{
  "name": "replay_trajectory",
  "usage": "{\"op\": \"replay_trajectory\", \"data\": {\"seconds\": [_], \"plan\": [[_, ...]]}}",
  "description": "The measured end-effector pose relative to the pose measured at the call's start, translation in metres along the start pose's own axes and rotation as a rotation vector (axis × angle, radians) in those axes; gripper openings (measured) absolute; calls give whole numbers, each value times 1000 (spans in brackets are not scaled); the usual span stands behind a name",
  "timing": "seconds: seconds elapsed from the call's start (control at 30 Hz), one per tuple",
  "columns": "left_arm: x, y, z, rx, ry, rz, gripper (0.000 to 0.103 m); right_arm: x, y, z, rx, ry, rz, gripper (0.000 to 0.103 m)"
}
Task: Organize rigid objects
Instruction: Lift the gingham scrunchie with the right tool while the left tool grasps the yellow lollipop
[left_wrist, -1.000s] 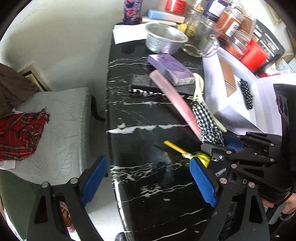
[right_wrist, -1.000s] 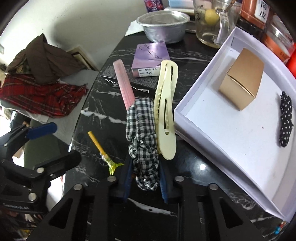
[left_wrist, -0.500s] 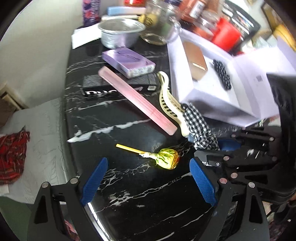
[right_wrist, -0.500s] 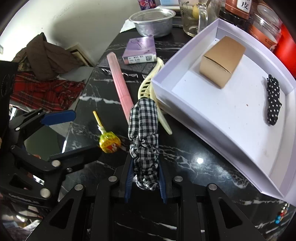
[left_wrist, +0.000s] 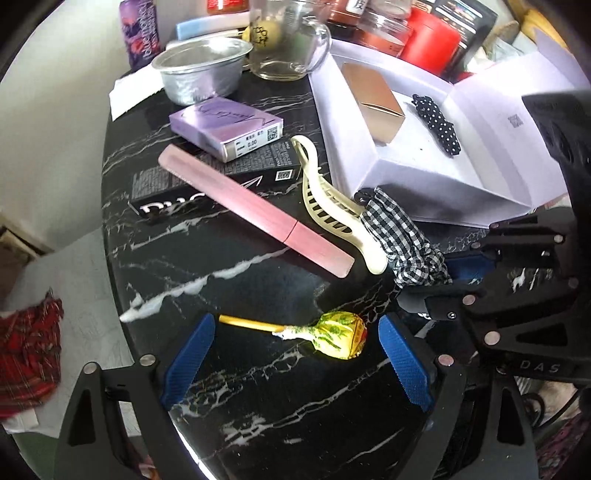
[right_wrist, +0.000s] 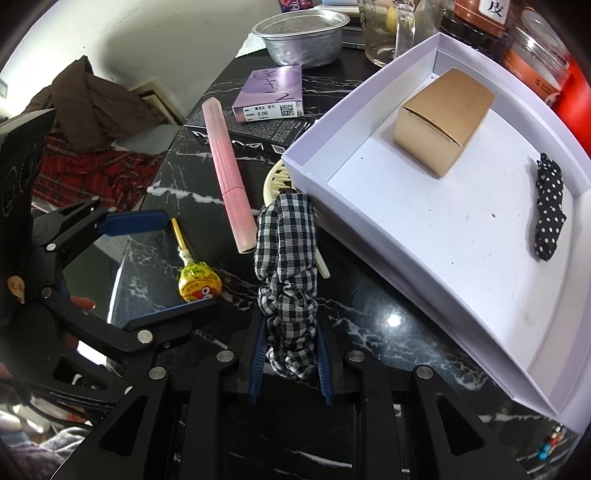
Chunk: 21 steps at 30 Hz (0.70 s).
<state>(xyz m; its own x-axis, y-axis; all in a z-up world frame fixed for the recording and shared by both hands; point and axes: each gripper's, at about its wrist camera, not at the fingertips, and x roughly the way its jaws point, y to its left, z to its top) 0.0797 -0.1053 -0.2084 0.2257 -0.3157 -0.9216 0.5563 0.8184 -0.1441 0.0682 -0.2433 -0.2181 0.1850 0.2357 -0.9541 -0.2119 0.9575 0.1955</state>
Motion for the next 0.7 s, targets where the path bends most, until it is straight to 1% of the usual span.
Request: {"op": "replay_trajectory", "data": {"seconds": [0.13,0.3,0.37,0.4,0.57,0.7], "plan": [[3,-1,3,4,-22,7,92,0,-1,2,-2,-10,1,24],[3,-1,-2,2,-47,29,91,-1,-1,2,-15,-16,-7,24],[2,-2,-5,12,-62,47,82,-2,0,1,-19,-20,-9,24],[2,-5,-8,18,-65,48,80,-1,0,1,-17,-20,-9,24],[2,-9,-10,32,-72,40,80,-1,1,2,-19,-22,-9,24],[0,-6,-9,-1,-69,19,80,-1,2,2,-16,-19,-11,24]]}}
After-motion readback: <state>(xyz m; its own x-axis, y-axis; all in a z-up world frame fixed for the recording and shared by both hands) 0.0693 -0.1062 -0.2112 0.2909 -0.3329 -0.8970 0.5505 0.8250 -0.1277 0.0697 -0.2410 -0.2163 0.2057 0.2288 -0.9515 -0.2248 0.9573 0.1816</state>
